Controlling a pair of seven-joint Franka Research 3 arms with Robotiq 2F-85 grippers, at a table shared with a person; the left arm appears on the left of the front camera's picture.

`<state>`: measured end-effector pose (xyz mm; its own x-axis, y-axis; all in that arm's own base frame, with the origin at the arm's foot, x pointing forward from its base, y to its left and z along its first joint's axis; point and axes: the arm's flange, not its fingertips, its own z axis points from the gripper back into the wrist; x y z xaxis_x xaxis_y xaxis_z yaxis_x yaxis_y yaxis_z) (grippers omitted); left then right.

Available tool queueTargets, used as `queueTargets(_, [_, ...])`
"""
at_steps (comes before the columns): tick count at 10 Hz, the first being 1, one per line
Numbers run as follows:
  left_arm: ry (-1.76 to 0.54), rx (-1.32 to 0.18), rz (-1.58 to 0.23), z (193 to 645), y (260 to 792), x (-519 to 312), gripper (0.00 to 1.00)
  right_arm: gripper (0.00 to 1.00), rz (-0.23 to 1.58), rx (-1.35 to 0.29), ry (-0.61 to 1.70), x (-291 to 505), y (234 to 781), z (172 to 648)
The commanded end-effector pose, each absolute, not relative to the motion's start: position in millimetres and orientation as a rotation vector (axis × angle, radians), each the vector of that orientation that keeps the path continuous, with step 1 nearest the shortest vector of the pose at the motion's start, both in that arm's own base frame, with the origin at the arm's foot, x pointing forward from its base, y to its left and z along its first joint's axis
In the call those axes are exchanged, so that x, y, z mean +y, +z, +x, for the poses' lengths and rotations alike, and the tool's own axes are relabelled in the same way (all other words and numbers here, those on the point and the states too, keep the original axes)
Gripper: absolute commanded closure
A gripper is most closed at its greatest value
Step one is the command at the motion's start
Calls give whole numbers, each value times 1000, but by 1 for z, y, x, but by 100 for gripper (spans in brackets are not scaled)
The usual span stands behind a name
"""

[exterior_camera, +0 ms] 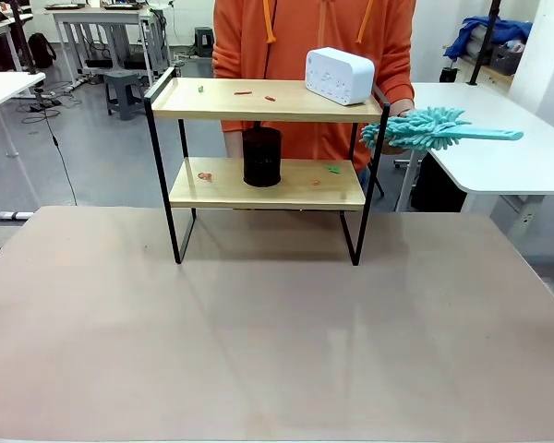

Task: Clean the shelf.
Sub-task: Pick up the Duster from the human.

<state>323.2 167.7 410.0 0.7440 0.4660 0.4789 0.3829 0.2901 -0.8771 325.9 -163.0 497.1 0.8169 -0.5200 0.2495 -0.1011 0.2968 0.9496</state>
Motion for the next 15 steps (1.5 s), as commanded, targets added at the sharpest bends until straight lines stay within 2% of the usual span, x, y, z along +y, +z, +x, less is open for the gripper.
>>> queueTargets(1, [46,-804,-1320,321,411,166,0,0,1227,-544,-361,-144,518,362])
queueTargets(4, [46,-804,-1320,321,411,166,0,0,1124,-417,-358,-103,521,427])
queueTargets(6, [46,-804,-1320,321,411,166,0,0,1132,-343,-355,-79,526,448])
queueTargets(10, [46,-804,-1320,321,411,166,0,0,1083,-160,-413,-52,525,463])
queueTargets(14, [46,-804,-1320,321,411,166,0,0,1069,-193,-401,-45,525,468])
queueTargets(15, [46,-804,-1320,321,411,166,0,10,1060,-197,-392,-45,524,469])
